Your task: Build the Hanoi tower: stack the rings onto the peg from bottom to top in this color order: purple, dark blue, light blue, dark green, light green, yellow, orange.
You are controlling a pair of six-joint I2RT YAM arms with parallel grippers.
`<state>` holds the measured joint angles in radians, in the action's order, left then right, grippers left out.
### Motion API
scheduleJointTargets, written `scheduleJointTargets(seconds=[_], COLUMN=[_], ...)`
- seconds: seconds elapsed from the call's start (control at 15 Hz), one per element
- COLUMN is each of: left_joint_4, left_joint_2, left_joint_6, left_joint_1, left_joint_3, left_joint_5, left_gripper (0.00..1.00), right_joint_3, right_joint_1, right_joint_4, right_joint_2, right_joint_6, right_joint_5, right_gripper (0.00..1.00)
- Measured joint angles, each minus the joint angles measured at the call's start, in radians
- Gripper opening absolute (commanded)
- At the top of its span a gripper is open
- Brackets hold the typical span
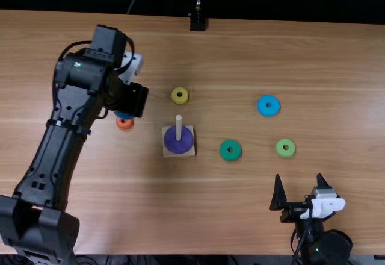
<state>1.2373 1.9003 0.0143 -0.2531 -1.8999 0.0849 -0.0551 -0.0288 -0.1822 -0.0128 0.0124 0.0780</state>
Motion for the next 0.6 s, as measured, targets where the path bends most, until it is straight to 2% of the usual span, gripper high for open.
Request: scheduleJointTargets(seconds=[0.33, 0.6], left_joint_4=[0.012, 0.017], left_joint_2=[-0.003, -0.003], left_joint_6=[0.119, 0.178], left_joint_1=[-0.109, -0.176], left_joint_3=[-0.075, -0.113], left_joint_5=[-0.001, -0.002], left_gripper=[0.00, 0.00], right_joint_3=[0.000, 0.000], right_joint_1=[0.000, 0.000], right_joint_4=[0.000, 0.000], right_joint_2=[0.000, 0.000], right_joint_6=[0.001, 0.000], right_joint_5=[0.000, 0.000], right_gripper=[1.00, 1.00])
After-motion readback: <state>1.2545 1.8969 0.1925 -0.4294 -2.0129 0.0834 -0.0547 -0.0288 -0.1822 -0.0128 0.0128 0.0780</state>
